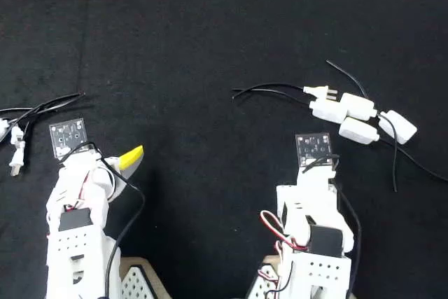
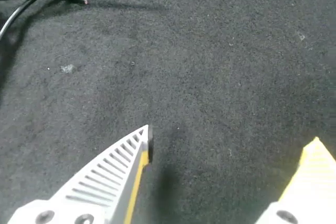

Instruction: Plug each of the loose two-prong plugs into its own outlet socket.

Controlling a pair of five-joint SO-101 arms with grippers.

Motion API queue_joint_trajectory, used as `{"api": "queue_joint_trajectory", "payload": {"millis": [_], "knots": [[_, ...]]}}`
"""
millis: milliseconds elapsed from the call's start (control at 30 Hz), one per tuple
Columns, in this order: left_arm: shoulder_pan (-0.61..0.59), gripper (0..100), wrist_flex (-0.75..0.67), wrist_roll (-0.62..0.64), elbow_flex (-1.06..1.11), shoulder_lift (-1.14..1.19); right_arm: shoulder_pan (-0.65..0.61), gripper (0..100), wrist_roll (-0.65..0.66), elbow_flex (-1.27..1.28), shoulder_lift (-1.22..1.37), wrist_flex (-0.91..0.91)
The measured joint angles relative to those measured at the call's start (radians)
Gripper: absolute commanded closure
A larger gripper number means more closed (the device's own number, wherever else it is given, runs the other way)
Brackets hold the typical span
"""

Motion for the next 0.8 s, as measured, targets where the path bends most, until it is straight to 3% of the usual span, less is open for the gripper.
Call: {"api": "queue_joint_trajectory", "payload": {"millis": [267, 433, 567, 800], "knots": [[0.028, 57, 0.0, 0.0, 0.0, -0.003, 0.0, 64.9, 0.003, 0.0, 0.0, 0.0], [0.049, 57, 0.023, 0.0, 0.0, -0.006, -0.012, 64.9, 0.149, 0.0, 0.0, -0.006], [-0.043, 57, 0.135, 0.0, -0.015, -0.006, -0.026, 64.9, 0.219, 0.0, 0.0, -0.061], [-0.187, 57, 0.477, -0.002, -0.161, -0.006, 0.141, 65.1, 0.253, -0.06, 0.0, -0.123]]}}
